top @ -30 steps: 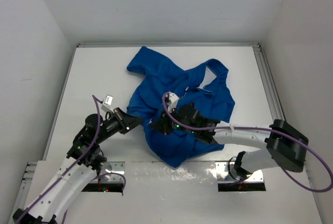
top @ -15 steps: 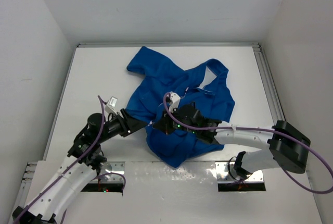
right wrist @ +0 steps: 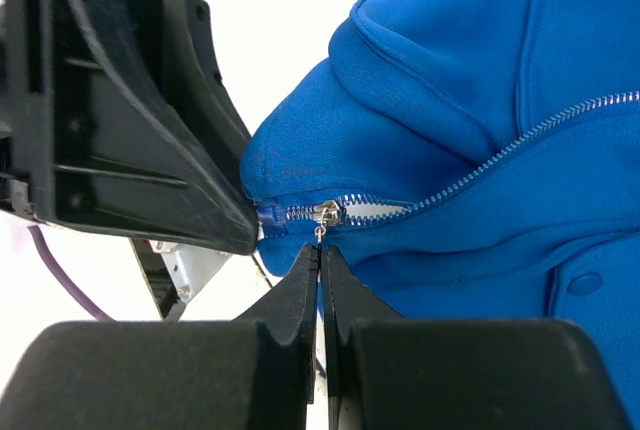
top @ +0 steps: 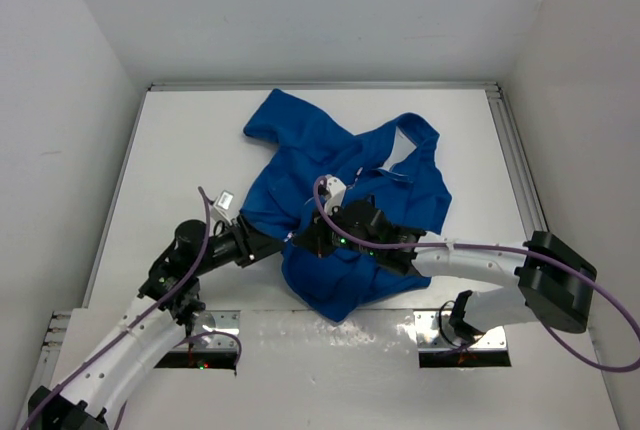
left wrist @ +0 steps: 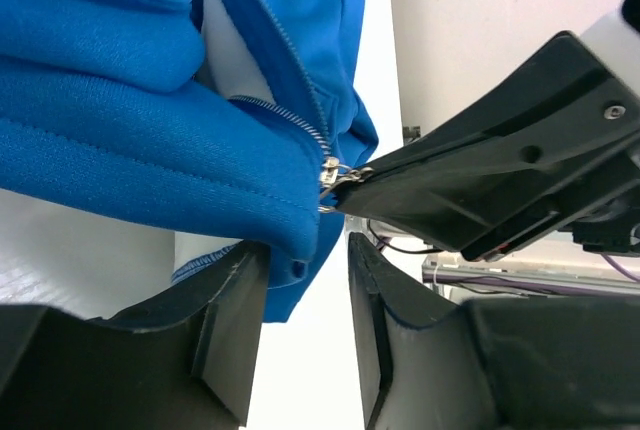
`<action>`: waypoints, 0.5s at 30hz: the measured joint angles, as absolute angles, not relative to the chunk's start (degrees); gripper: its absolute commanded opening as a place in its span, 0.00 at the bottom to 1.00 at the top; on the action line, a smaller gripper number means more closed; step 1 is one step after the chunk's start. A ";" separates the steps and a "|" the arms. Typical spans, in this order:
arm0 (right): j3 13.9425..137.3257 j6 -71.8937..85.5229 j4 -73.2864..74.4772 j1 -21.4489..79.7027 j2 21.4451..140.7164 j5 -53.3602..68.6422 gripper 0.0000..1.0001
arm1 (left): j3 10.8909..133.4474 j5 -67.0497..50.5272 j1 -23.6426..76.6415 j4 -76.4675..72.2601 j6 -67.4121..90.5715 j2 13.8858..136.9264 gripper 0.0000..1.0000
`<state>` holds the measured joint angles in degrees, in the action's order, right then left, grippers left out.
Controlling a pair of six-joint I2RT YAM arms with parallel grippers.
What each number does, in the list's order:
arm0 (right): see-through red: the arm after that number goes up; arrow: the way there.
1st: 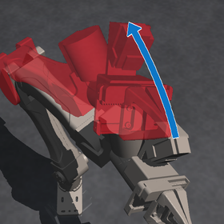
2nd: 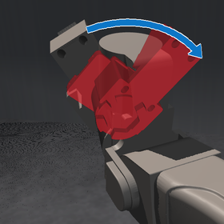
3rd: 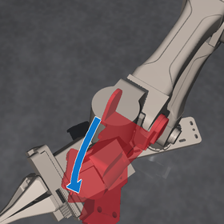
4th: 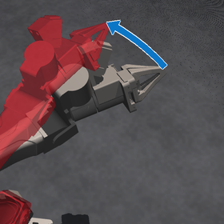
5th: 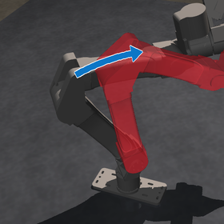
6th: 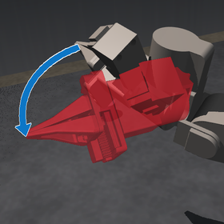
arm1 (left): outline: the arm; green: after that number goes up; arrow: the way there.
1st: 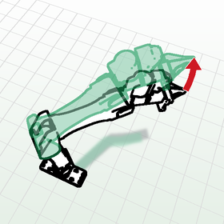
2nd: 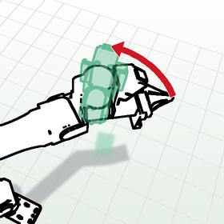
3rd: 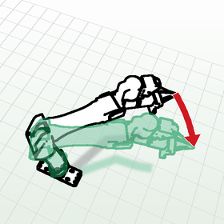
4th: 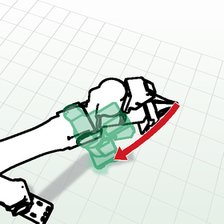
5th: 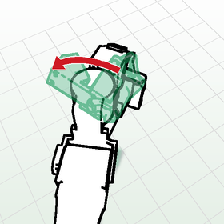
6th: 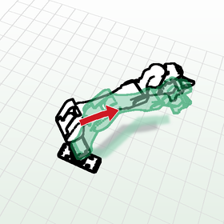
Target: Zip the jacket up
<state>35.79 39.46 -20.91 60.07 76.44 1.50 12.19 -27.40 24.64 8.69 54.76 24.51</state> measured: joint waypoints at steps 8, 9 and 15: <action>36.27 39.46 -20.88 60.07 76.44 1.52 0.00 | 10.26 -28.16 24.64 4.25 56.05 26.26 0.18; 36.32 39.46 -20.84 60.07 76.44 1.52 0.00 | 10.26 -28.08 24.64 3.68 56.12 26.35 0.16; 36.40 39.46 -20.60 60.07 76.44 1.52 0.00 | 10.26 -27.57 24.64 0.10 56.01 28.64 0.00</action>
